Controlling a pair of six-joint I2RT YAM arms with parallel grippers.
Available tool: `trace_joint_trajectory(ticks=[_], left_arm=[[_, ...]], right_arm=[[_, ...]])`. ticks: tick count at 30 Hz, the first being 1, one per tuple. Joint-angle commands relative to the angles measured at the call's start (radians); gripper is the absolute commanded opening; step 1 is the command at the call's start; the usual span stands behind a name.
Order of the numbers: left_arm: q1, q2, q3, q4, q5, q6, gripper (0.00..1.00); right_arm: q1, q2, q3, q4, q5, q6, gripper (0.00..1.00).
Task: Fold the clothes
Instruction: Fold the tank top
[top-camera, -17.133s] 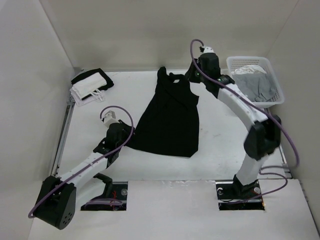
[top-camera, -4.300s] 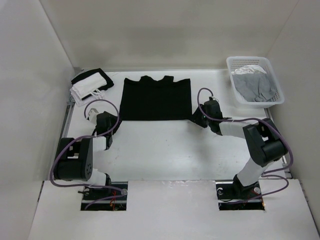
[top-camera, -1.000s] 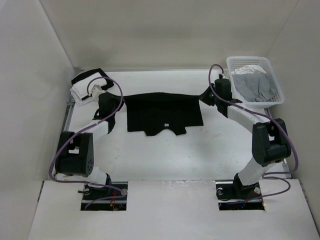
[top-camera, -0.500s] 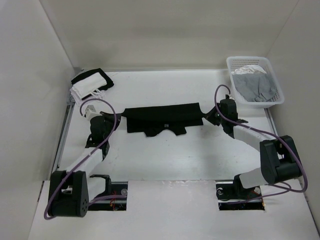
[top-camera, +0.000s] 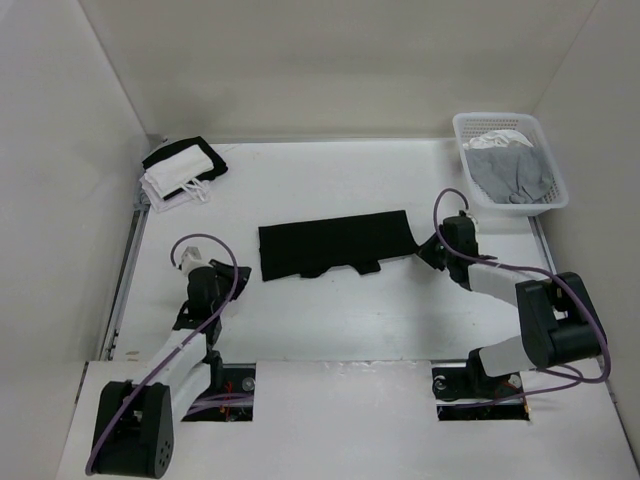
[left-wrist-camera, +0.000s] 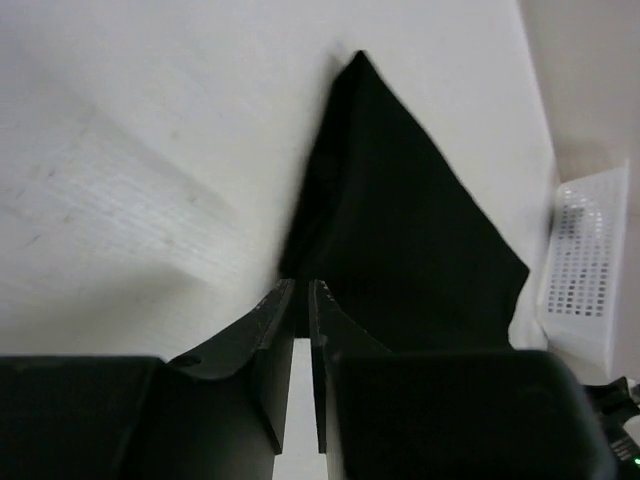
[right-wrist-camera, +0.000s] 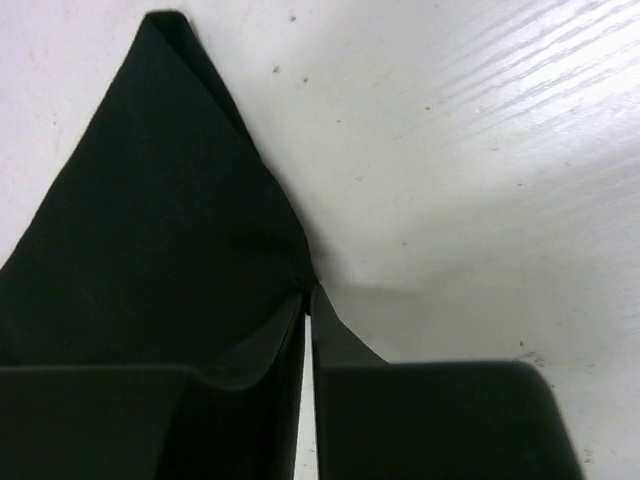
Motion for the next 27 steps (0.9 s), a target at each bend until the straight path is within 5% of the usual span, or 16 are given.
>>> trace_joint_trajectory(ticks=[1,7,11,15,17,21,27], left_arm=[[0.020,-0.013,-0.035,0.003,-0.007,-0.032,0.12],[0.069,-0.139,0.008,-0.098,-0.030,-0.037,0.17],[-0.113,-0.059,0.152,-0.092,-0.107,-0.024,0.19],[-0.429,0.180,0.299,0.011,-0.263,-0.001,0.22],[-0.555,0.345,0.376,0.102,-0.302,0.008,0.22],[-0.621,0.588,0.465,0.238,-0.273,0.005,0.22],[-0.574,0.759,0.448,0.314,-0.176,-0.038,0.21]], right_arm=[[-0.011,-0.031,-0.008,0.059,0.030,0.018,0.15],[-0.009,-0.072,0.022,0.019,0.042,-0.022,0.42],[-0.011,0.001,0.071,0.029,0.029,-0.030,0.50],[-0.008,0.063,0.110,0.036,0.004,-0.017,0.45],[-0.006,0.058,0.113,0.023,0.006,-0.013,0.31],[-0.006,0.040,0.113,-0.033,-0.014,-0.011,0.18],[0.023,-0.049,0.036,-0.066,-0.004,0.003,0.17]])
